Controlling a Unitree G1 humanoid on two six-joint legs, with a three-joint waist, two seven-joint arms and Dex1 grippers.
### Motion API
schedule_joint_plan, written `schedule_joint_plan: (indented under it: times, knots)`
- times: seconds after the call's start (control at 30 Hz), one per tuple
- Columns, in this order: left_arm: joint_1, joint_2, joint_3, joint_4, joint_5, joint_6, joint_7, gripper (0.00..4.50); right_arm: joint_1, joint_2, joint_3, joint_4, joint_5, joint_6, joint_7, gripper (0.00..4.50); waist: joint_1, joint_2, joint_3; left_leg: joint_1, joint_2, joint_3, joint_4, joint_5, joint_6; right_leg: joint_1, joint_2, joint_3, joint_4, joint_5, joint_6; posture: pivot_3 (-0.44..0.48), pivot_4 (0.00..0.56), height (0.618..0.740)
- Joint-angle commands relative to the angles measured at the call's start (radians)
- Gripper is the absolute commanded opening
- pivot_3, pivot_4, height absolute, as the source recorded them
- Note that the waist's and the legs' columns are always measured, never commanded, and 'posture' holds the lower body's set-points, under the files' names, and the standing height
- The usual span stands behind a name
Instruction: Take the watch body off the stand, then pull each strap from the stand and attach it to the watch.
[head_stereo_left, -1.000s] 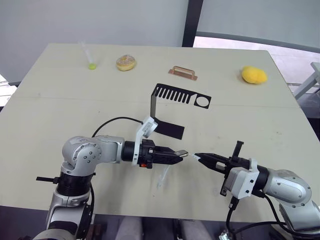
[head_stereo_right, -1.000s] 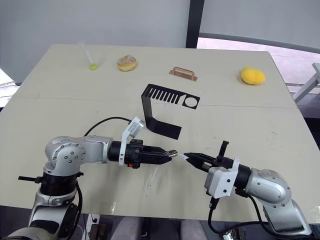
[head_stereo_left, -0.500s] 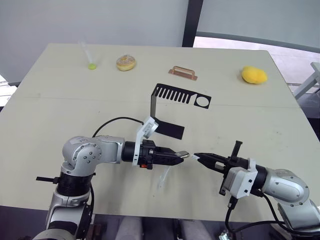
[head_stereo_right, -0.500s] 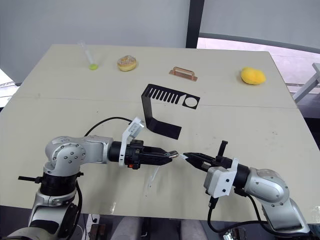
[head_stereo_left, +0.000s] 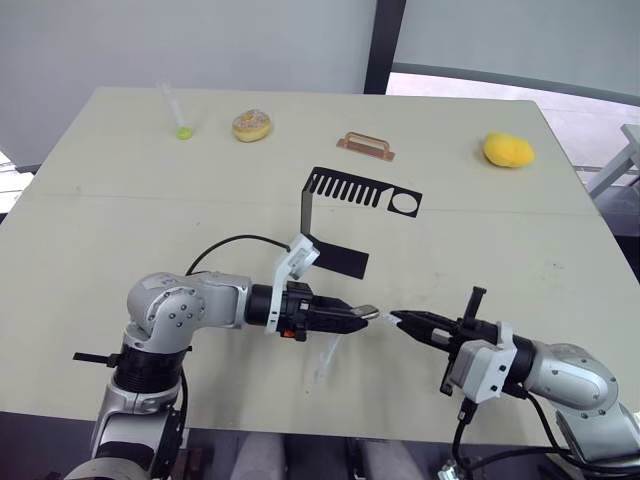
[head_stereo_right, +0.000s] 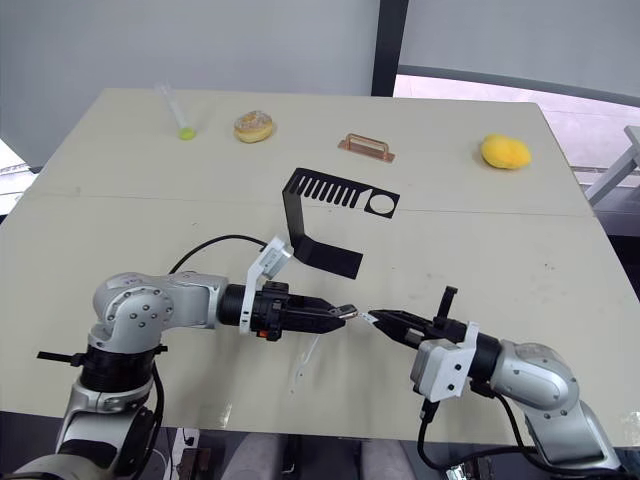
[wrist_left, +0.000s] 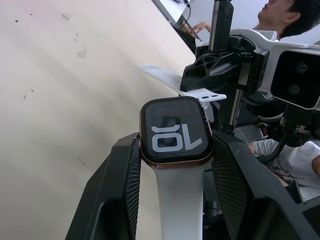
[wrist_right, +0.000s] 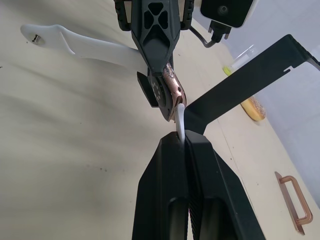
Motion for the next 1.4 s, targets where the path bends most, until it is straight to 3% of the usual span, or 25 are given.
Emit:
schedule_joint_plan:
  times: [0.03, 1.4]
  knots:
    - [0.000, 0.001, -0.003, -0.033, -0.007, -0.017, 0.001, 1.58, 0.006, -0.002, -0.011, -0.010, 0.013, -0.024, -0.024, 0.00, 0.000, 0.000, 0.000, 0.000, 0.000, 0.000, 0.000, 0.000, 0.000, 0.000, 0.000, 0.000, 0.000, 0.000, 0.000, 0.000, 0.150, 0.740]
    - [0.003, -0.007, -0.031, -0.049, -0.003, -0.025, 0.014, 1.58, -0.042, 0.008, 0.036, -0.050, 0.000, 0.047, -0.030, 0.00, 0.000, 0.000, 0.000, 0.000, 0.000, 0.000, 0.001, 0.000, 0.000, 0.000, 0.000, 0.000, 0.000, 0.000, 0.000, 0.000, 0.150, 0.740]
